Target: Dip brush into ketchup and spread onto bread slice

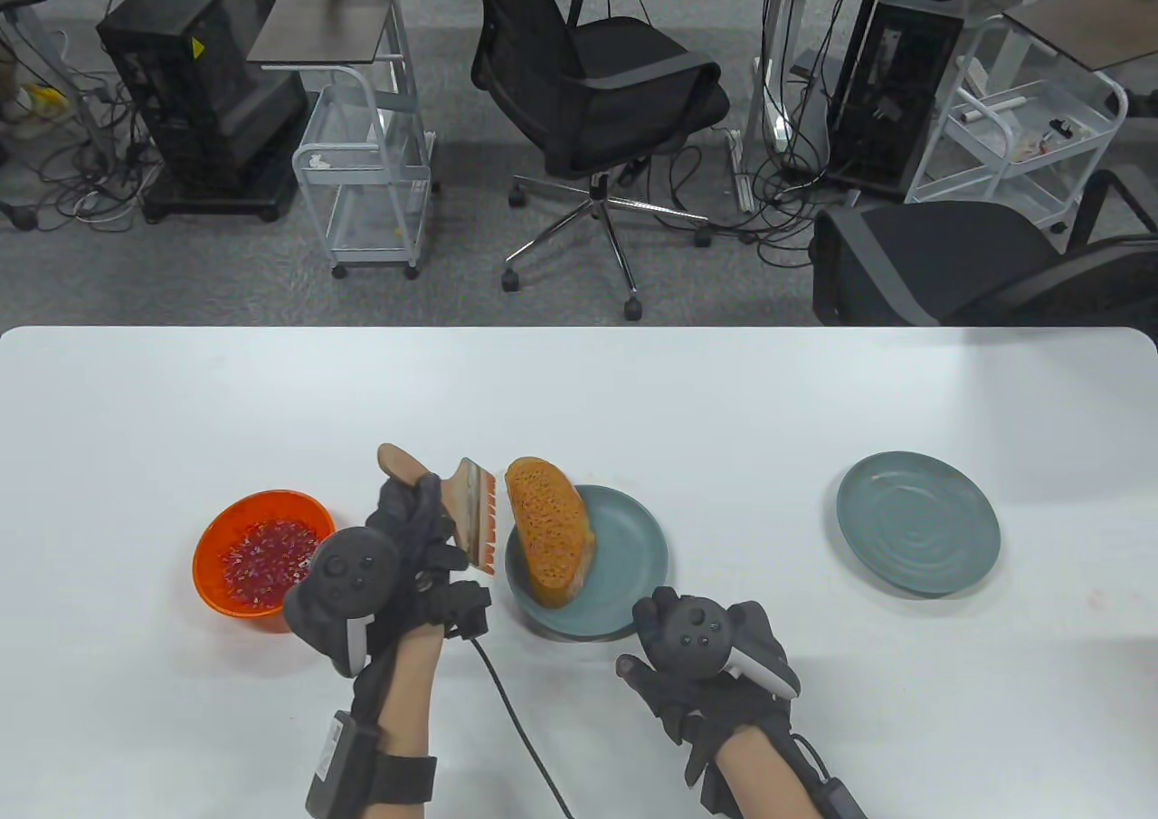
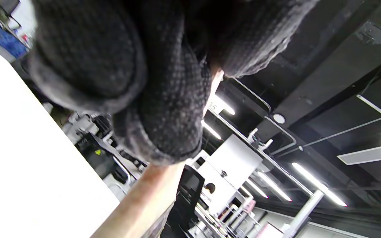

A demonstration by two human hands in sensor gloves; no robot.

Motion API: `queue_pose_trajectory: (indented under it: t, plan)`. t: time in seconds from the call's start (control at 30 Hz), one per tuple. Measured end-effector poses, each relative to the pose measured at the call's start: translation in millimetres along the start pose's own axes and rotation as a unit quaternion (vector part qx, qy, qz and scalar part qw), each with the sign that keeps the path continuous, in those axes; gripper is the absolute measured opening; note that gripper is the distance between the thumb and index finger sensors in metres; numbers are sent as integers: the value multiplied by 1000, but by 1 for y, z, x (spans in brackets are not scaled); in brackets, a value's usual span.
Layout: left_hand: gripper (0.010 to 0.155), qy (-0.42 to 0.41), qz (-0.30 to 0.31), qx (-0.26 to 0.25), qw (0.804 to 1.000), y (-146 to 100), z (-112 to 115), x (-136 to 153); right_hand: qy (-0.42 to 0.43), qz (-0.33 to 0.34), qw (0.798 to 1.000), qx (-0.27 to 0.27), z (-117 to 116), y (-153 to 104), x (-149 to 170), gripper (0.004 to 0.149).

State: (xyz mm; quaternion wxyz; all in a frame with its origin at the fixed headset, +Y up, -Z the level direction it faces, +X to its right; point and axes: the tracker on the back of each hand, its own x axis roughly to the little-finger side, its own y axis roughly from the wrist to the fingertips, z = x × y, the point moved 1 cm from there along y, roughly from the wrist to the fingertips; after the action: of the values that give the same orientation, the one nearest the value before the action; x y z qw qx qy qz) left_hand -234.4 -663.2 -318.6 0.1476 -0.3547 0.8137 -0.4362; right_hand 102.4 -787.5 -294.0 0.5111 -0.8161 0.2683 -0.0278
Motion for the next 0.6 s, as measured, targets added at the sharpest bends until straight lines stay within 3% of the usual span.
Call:
queue_pose_trajectory:
  t: [0.3, 0.6]
  plan:
    - [50, 72, -67, -33, 995, 33, -68, 30, -1, -2, 1000, -2, 0, 0, -1, 69]
    - [50, 151, -131, -37, 979, 54, -89, 74, -2, -1, 1000, -2, 0, -1, -1, 69]
